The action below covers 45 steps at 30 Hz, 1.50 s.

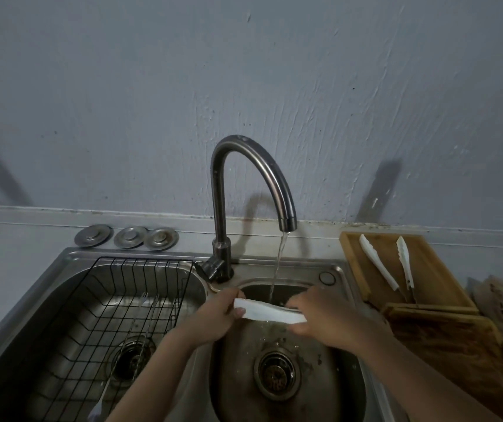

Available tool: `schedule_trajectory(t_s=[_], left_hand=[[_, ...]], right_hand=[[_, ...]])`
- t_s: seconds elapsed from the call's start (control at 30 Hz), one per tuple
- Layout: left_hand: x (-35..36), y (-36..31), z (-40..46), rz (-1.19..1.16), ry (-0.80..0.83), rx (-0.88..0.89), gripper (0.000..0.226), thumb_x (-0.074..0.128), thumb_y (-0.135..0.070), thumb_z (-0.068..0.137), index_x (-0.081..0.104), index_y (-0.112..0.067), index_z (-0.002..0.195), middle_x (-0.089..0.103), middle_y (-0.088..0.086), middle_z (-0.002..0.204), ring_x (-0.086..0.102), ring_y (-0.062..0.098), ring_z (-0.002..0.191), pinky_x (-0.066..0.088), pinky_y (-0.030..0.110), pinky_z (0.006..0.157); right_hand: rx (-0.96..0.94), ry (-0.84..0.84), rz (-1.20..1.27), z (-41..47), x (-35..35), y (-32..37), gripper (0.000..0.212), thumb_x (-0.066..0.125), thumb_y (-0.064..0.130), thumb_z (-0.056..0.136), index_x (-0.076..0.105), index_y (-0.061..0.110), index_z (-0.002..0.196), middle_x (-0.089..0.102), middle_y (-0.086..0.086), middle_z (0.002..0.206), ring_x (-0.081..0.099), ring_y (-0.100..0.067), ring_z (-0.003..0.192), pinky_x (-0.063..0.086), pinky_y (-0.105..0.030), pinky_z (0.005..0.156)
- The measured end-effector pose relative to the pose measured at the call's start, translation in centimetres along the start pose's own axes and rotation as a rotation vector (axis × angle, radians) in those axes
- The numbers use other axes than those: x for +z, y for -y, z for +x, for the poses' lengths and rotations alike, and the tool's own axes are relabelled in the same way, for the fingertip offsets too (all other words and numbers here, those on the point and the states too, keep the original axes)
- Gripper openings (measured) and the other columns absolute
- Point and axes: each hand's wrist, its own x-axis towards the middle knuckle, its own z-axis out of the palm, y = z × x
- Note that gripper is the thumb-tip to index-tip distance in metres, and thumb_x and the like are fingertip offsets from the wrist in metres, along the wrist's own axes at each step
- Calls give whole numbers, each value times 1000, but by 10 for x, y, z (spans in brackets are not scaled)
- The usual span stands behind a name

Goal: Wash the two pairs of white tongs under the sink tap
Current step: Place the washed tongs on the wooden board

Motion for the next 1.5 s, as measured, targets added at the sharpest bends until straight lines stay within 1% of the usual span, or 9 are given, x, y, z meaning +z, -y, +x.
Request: schedule_trajectory(t_s=[0.13,0.3,0.43,0.63,0.77,0.93,1.13,1.4,1.5], left_hand=[[-3,-3,2,-122,-384,-29,45,65,-15,86,44,-11,126,50,-3,113,52,13,105,42,13,85],[-10,-7,20,12,-886,-303,26,55,-24,91,39,-7,104,58,17,102,59,34,84,43,37,66],[-18,-5,38,36,-736,-553,28,41,-25,97,35,1,108,63,26,101,62,42,91,42,42,68],[-18,-4,51,244,-666,-590,21,42,-16,96,31,-3,108,70,19,92,68,35,82,43,36,58],[-24,-12,57,330,-618,-643,29,45,-15,94,33,-3,117,70,16,94,65,29,76,39,35,55],[-25,-12,57,322,-586,-659,25,44,-16,94,33,-5,113,69,16,98,67,32,86,40,36,61],[-26,-15,55,208,-616,-644,26,41,-19,96,32,-5,115,67,19,98,56,29,74,41,41,63],[9,-38,57,-184,-560,-603,76,54,2,86,4,10,144,27,36,143,40,47,124,39,46,103],[47,-65,65,-119,-179,-481,48,51,-8,90,40,3,135,57,28,125,57,42,112,47,49,96]], right_hand=[[171,-28,170,-5,20,-9,38,56,50,83,46,18,102,53,4,90,53,-10,71,43,-25,55],[301,-143,339,-18,34,-11,43,44,63,84,43,21,95,47,13,78,50,-1,64,35,-16,47],[309,-283,381,-28,39,-11,46,38,62,86,51,19,98,49,13,76,50,0,64,34,-16,48],[353,-440,383,-28,48,-21,49,40,62,84,47,22,111,60,10,81,57,0,64,37,-12,48],[446,140,156,-16,77,-22,52,48,53,88,54,9,113,67,-1,100,64,-14,82,47,-23,65],[469,-134,272,-1,76,-15,54,47,62,83,45,15,109,64,2,93,61,-9,69,50,-25,56],[500,492,175,-19,93,-20,56,42,47,92,49,6,129,54,-14,132,53,-30,115,42,-35,89],[594,75,378,-44,45,-72,59,43,61,86,57,7,107,66,-7,102,64,-20,93,50,-28,73],[612,-185,456,-56,18,-113,50,54,56,83,55,10,102,68,-3,86,68,-12,72,56,-26,59]])
